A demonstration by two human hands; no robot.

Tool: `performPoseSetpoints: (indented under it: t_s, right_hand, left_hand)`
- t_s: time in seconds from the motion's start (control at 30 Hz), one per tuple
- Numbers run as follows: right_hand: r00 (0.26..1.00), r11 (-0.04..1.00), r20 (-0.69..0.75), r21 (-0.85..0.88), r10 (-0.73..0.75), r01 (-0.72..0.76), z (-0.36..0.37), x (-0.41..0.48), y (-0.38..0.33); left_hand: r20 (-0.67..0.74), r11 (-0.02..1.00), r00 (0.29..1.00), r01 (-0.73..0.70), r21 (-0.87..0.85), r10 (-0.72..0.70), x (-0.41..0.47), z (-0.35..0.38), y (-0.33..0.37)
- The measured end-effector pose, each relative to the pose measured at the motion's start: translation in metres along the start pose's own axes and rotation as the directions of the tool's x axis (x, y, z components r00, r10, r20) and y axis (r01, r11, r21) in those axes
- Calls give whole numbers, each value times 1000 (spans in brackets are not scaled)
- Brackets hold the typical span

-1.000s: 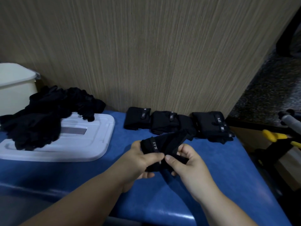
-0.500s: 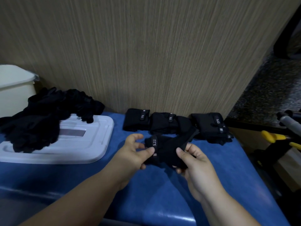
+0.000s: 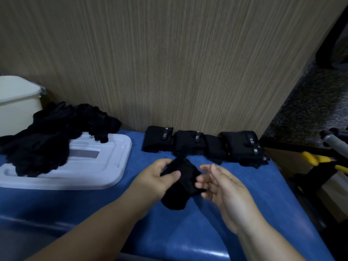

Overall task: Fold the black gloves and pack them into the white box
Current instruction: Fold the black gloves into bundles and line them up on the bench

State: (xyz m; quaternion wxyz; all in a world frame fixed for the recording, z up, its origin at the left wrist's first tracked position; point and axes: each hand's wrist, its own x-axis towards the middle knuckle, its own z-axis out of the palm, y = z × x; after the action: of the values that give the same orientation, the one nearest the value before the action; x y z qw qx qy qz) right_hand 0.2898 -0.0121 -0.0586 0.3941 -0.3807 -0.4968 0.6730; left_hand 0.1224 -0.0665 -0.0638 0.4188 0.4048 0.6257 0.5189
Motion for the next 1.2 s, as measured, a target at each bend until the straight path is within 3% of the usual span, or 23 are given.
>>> performPoseSetpoints:
  t_s: [0.1,0.2,0.33,0.47,0.63,0.83,1.2]
  right_hand:
    - [990,996,-140,-86,10,-22,-6,5,-1]
    - [989,990,-111,-95,97,-108,-10,7,0]
    - [983,987,85,-3,163,-163,-7,4,1]
    - [997,992,55,111,51,-57,-4,4,0]
    - [993,997,112,65,27,-34,-1,-1,1]
    - [983,993,181,103,41,-60,-3,-3,-3]
    - [976,995,196,-35,94,-89,0,-2,3]
  left_hand:
    - [164,922,981,155,-355,-102,-2,-4,7]
    - [288,848,956,200,-492,-58,-4,-6,8]
    - [398,889,914,245,-387,-79,-11,-4,11]
    - [505,888,854,321,-330,-121,-15,1,16]
    - [357,787,899,405,-465,-252,-10,3,14]
    - [156,826,962,271,-495,-223,-9,9,17]
    - [47,844,975,210,-493,-216,-10,14,14]
